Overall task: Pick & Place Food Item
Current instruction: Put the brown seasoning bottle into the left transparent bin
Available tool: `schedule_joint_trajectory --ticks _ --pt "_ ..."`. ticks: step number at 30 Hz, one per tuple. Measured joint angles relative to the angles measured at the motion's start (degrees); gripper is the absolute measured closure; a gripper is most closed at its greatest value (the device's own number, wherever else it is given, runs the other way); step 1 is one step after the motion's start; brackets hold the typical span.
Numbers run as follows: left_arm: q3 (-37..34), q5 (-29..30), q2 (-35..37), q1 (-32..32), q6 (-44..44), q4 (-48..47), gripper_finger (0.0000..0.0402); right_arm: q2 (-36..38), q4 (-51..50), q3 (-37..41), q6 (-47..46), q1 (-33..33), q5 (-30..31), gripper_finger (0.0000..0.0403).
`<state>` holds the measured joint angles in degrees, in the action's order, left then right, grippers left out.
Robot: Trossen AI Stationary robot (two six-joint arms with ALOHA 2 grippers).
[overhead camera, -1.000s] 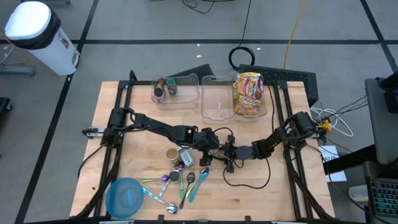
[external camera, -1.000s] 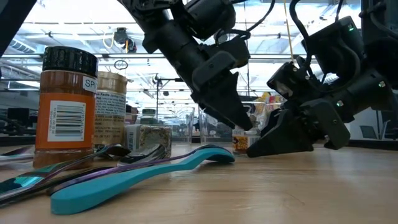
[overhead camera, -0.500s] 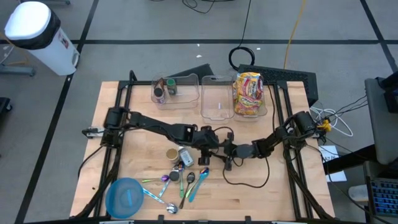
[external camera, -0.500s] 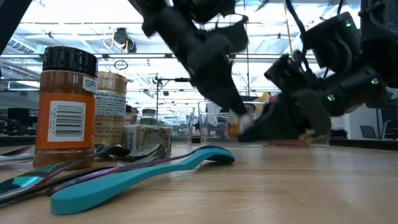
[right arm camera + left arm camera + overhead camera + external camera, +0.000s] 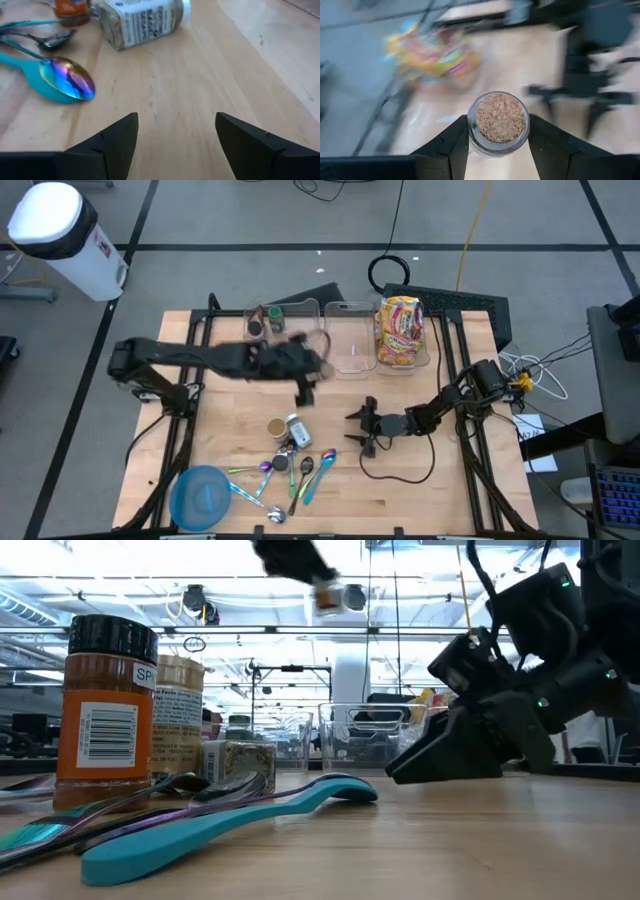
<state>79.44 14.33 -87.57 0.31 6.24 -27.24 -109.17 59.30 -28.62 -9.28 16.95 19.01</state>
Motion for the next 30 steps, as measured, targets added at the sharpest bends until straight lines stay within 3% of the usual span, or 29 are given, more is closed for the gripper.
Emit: schedule_joint_trajectory --ticks 7,13,17,24,30 --pt "-1.95 -1.56 5.61 14.66 -5.78 -2.84 0.0227 -0.01 -1.15 0.02 -0.5 0.02 0.06 0.0151" --pt "-15.4 -11.16 6.23 26.64 -9.4 9.59 0.0227 -0.01 -1.93 0.02 -0.53 0.02 0.15 0.0151" --pt "-24.89 -13.99 6.29 33.37 -13.28 16.27 0.0227 -0.01 -1.94 0.02 -0.52 0.02 0.17 0.0152" --pt "-37.7 -15.67 6.28 39.33 -17.97 29.58 0.0227 -0.01 -1.78 0.02 -0.35 -0.09 0.23 0.0152" --pt "-41.32 -13.57 6.53 39.7 -18.06 32.76 0.0227 -0.01 -1.48 0.02 -0.33 -0.09 0.3 0.0152"
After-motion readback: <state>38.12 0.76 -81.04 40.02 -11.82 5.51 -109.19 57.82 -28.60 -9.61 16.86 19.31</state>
